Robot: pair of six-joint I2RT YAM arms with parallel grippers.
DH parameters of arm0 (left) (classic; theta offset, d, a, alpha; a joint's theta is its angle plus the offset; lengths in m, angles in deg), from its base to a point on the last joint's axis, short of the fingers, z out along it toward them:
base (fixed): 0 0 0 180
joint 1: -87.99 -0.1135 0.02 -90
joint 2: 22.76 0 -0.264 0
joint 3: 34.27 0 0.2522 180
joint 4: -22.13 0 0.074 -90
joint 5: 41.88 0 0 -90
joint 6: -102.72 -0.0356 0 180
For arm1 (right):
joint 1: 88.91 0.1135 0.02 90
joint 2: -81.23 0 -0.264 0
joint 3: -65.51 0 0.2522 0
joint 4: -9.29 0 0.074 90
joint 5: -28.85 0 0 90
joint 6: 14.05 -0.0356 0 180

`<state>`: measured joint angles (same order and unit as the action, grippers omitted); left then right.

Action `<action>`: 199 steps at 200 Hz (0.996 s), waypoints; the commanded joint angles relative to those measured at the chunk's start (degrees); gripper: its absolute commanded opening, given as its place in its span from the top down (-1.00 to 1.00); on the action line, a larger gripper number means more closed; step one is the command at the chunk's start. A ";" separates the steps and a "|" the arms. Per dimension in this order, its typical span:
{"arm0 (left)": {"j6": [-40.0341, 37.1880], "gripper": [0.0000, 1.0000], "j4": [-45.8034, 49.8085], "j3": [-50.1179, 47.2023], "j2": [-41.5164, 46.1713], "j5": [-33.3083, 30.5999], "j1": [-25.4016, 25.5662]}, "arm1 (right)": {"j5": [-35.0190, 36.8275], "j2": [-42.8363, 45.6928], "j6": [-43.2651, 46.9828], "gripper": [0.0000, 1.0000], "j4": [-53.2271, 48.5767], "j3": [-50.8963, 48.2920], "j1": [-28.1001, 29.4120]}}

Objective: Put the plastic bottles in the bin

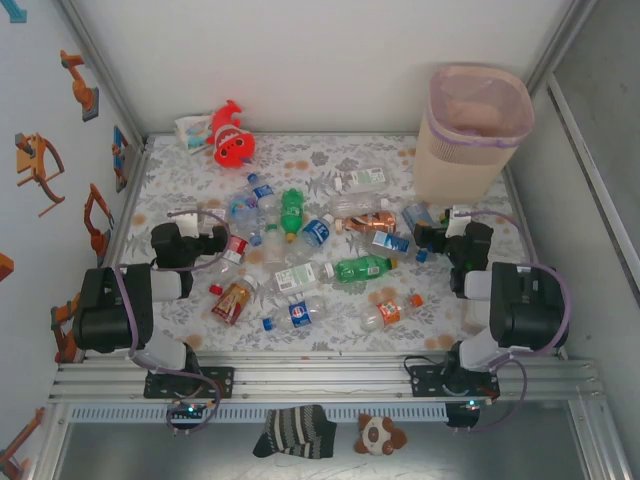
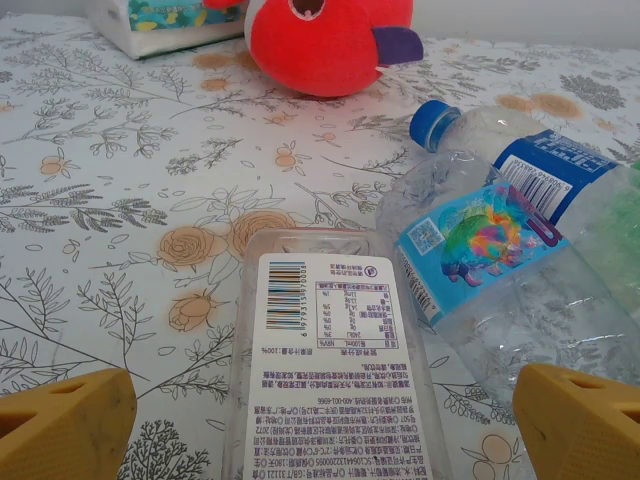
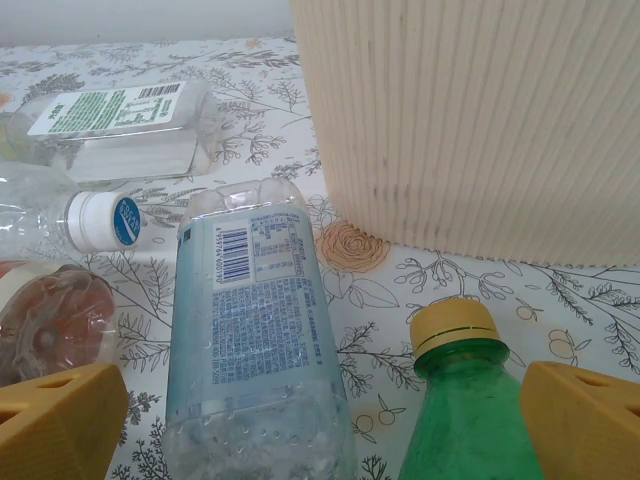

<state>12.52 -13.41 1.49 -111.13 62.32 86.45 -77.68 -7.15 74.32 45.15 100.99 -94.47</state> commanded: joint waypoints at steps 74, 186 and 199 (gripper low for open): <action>-0.63 -0.92 -1.68 -0.42 0.40 1.62 -0.48 | -0.59 -0.12 0.48 -0.99 1.97 -0.36 -0.59; 0.94 -0.92 -0.56 0.33 0.03 -2.65 -0.48 | -0.52 -0.13 0.42 -0.99 1.98 -0.36 -0.59; 1.00 -0.92 -0.66 0.41 0.03 -2.61 -0.49 | -0.52 -0.13 0.47 -0.99 1.97 -0.36 -0.59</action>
<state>12.76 -13.37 1.49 -111.13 59.87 86.39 -77.66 -7.15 74.32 45.15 100.99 -94.47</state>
